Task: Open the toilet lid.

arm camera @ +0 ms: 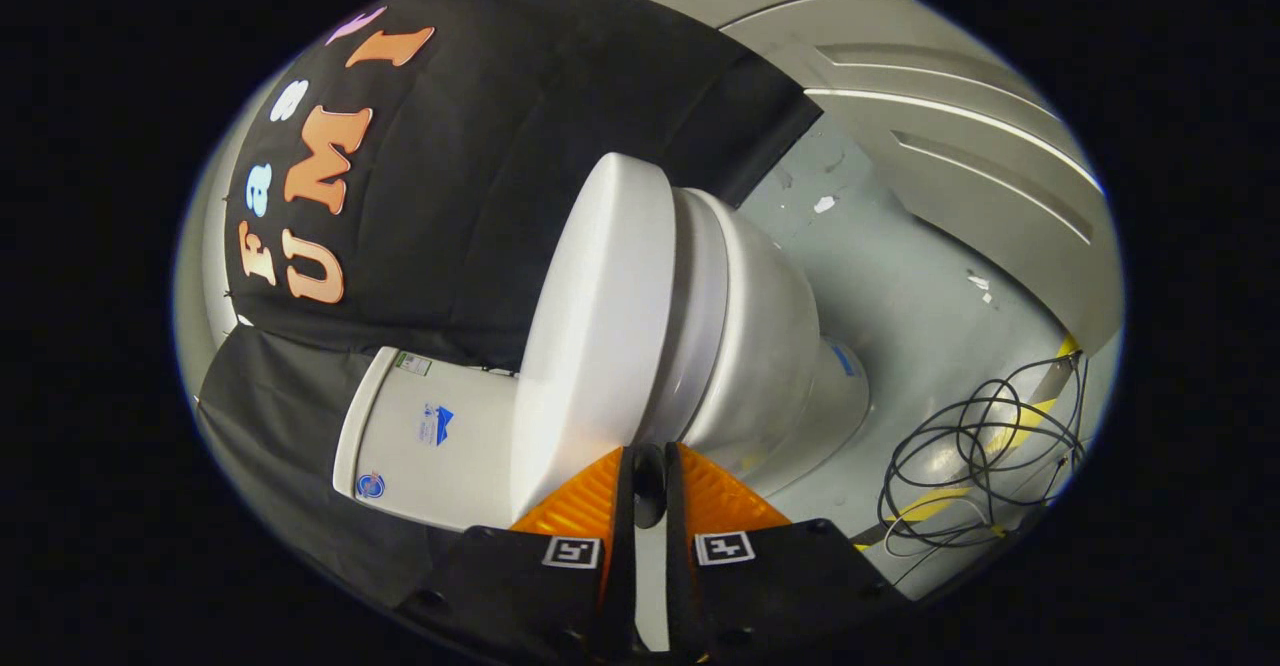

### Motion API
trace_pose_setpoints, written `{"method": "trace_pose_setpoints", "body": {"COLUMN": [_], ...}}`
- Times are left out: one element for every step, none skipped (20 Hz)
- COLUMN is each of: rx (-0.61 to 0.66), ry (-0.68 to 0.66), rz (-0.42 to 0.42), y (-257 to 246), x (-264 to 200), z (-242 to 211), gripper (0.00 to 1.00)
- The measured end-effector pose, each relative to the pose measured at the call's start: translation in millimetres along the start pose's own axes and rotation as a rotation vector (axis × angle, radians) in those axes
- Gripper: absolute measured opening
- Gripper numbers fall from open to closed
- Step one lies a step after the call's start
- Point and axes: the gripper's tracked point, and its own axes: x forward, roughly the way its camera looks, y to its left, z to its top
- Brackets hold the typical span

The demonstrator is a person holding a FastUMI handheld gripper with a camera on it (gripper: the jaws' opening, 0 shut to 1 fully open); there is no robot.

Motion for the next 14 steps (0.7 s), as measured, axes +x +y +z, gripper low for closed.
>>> {"method": "trace_pose_setpoints", "body": {"rx": [0.000,0.025,0.030,0.026,0.024,0.026,0.030,0.035,0.035,0.029,0.025,0.023,0.015,0.008], "ry": [0.007,-0.016,-0.009,-0.013,-0.013,-0.013,-0.008,-0.005,-0.005,-0.010,-0.009,-0.011,-0.010,-0.012], "rz": [0.017,0.031,0.041,0.044,0.044,0.040,0.037,0.036,0.036,0.036,0.036,0.035,0.034,0.033], "y": [1.6,5.6,4.3,2.1,1.4,1.8,2.2,2.8,2.8,2.0,1.9,2.9,3.5,4.2], "x": [-1.3,-3.4,-3.7,2.0,-0.3,-2.4,-1.1,-2.3,-1.2,-1.2,-1.4,-1.4,-1.1,-1.4], "z": [-0.5,1.9,6.4,4.1,3.7,1.7,1.1,1.1,3.0,3.0,2.0,2.3,1.6,1.2], "gripper": [0.18,0.16,0.13,0.08,0.08,0.08,0.08,0.08,0.08,0.08,0.08,0.08,0.08,0.08]}}
